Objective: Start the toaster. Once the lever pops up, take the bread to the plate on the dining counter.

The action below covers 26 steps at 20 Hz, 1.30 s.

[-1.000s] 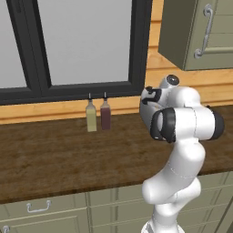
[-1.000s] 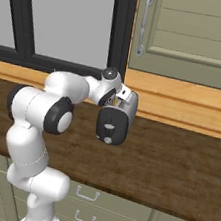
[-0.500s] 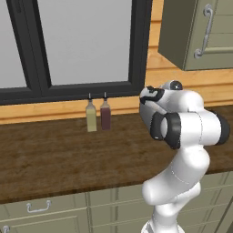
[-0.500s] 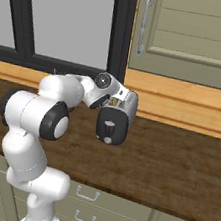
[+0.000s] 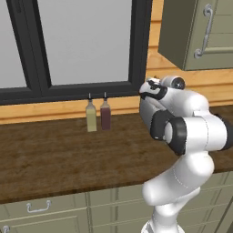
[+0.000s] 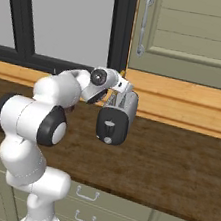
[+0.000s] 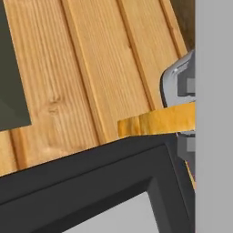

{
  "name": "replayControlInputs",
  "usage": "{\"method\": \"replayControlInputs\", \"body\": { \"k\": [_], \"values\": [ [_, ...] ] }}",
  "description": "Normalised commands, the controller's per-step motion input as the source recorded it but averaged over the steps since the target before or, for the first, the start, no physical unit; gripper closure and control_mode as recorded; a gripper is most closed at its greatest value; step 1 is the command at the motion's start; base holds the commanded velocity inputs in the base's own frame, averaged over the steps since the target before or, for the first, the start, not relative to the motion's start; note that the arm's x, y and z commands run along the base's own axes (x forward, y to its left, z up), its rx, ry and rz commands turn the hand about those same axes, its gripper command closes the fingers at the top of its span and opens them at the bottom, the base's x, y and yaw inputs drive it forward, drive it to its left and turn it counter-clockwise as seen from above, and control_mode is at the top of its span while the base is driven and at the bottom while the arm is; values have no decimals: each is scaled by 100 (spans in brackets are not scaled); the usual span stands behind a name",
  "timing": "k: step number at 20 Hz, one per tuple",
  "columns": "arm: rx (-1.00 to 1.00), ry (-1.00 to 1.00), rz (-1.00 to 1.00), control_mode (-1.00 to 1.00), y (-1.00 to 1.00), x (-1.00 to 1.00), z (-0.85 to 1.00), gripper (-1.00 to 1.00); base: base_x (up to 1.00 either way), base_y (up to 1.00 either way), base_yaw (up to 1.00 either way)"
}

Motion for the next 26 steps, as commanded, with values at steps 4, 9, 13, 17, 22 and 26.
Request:
{"method": "replayControlInputs", "body": {
  "k": [4, 9, 13, 17, 22, 26],
  "values": [
    [0, 9, -8, -100, 33, -12, 100, 100, 0, 0, 0],
    [0, 32, -3, -100, 50, -34, 99, 100, 0, 0, 0],
    [0, 35, 0, -100, 68, -42, 83, 100, 0, 0, 0],
    [0, 28, 0, -100, 71, -51, 75, 100, 0, 0, 0],
    [2, 24, -1, -100, 37, -83, 41, 100, 0, 0, 0],
    [7, 25, -2, -100, 7, -100, 17, 100, 0, 0, 0]
  ]
}}
